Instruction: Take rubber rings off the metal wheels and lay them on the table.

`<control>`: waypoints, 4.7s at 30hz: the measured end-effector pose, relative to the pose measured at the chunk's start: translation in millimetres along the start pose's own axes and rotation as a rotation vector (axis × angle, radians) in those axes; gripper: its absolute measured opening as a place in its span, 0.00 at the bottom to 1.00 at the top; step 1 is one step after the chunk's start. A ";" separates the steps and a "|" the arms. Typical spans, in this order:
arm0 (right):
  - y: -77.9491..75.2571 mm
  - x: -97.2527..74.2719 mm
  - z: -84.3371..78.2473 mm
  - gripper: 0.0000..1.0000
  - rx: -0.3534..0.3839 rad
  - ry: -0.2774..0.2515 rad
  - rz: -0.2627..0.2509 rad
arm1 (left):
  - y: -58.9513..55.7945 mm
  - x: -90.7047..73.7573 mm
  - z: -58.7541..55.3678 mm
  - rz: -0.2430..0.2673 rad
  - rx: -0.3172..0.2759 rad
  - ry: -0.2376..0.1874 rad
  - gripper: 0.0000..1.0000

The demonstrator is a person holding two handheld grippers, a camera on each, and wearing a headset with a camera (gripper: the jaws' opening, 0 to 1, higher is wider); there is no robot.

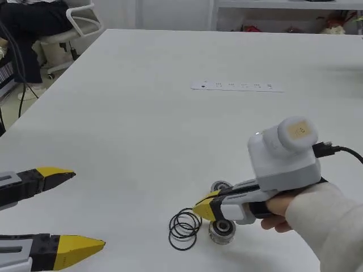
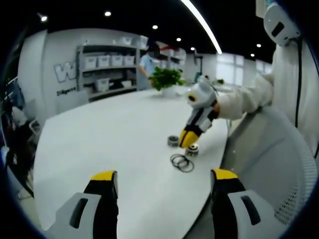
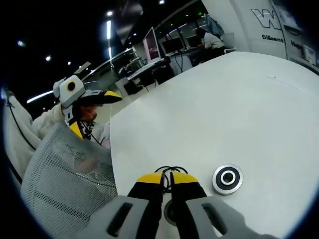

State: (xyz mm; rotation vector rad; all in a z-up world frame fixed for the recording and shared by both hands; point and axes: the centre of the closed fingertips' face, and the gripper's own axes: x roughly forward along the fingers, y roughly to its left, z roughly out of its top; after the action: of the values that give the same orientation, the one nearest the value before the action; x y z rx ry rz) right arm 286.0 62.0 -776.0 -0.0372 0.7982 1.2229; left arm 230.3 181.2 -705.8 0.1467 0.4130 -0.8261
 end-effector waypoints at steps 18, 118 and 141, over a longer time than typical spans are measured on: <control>8.8 -21.0 32.2 0.20 -0.114 -0.068 -0.032 | 1.5 1.8 2.4 0.001 -0.001 -0.004 0.78; -15.0 -135.4 -90.3 0.81 0.038 -0.047 -0.245 | 4.2 16.1 -28.6 -0.006 -0.103 0.040 0.98; -9.1 -127.9 -92.6 0.80 0.041 -0.041 -0.225 | 3.1 12.9 -31.6 -0.009 -0.108 0.048 0.97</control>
State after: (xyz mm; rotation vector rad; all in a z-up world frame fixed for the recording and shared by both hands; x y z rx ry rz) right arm 231.1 -86.3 -775.5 -0.0665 0.7613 0.9918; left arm 230.8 183.5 -740.1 0.0649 0.5023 -0.8084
